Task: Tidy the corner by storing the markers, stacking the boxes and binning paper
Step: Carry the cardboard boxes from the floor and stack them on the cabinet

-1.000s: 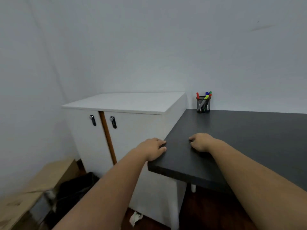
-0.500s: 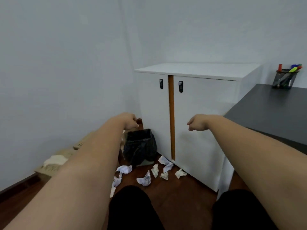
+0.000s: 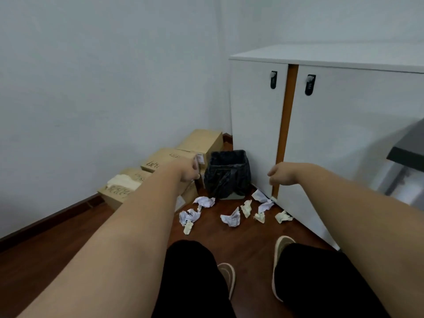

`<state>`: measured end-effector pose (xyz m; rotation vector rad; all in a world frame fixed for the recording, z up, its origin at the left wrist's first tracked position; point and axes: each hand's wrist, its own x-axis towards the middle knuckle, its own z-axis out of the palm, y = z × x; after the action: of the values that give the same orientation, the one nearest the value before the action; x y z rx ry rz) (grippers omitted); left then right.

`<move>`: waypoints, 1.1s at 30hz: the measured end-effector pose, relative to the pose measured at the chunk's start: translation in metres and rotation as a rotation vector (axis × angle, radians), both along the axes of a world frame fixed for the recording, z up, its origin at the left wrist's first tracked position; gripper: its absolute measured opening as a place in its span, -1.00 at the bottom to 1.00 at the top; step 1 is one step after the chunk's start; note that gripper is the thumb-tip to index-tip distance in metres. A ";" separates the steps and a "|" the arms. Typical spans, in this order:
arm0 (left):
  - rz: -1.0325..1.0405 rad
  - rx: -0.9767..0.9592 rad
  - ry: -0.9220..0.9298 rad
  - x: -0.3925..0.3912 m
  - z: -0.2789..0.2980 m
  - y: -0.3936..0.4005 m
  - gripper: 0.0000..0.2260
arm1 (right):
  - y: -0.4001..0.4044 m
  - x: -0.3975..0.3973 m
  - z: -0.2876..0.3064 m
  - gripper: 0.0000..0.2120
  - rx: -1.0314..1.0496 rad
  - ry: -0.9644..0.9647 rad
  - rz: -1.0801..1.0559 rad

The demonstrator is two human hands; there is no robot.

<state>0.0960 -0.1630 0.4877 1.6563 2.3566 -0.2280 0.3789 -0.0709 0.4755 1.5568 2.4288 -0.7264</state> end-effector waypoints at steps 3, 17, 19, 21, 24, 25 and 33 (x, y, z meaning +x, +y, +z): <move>0.020 -0.034 0.007 -0.018 -0.018 0.012 -0.54 | 0.011 -0.016 -0.018 -0.62 -0.069 0.028 -0.007; 0.216 -0.009 -0.185 -0.143 -0.084 0.007 -0.59 | 0.074 -0.210 -0.078 -0.62 -0.204 0.092 0.143; 0.319 0.004 -0.229 -0.173 -0.093 -0.015 -0.58 | 0.068 -0.251 -0.085 -0.60 -0.224 0.064 0.212; 0.420 0.029 -0.264 -0.203 -0.101 -0.038 -0.57 | 0.062 -0.289 -0.093 -0.59 -0.249 0.063 0.277; 0.567 0.066 -0.293 -0.241 -0.114 -0.063 -0.59 | 0.058 -0.337 -0.105 -0.60 -0.249 0.072 0.361; 0.603 0.067 -0.298 -0.252 -0.120 -0.068 -0.58 | 0.059 -0.350 -0.108 -0.58 -0.249 0.079 0.369; 0.682 0.029 -0.373 -0.307 -0.167 -0.058 -0.57 | 0.072 -0.427 -0.136 -0.60 -0.210 0.168 0.359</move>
<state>-0.2113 -0.2210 0.3212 0.7321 2.4545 0.2256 -0.0482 0.0007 0.3397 0.9840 2.5485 -1.0292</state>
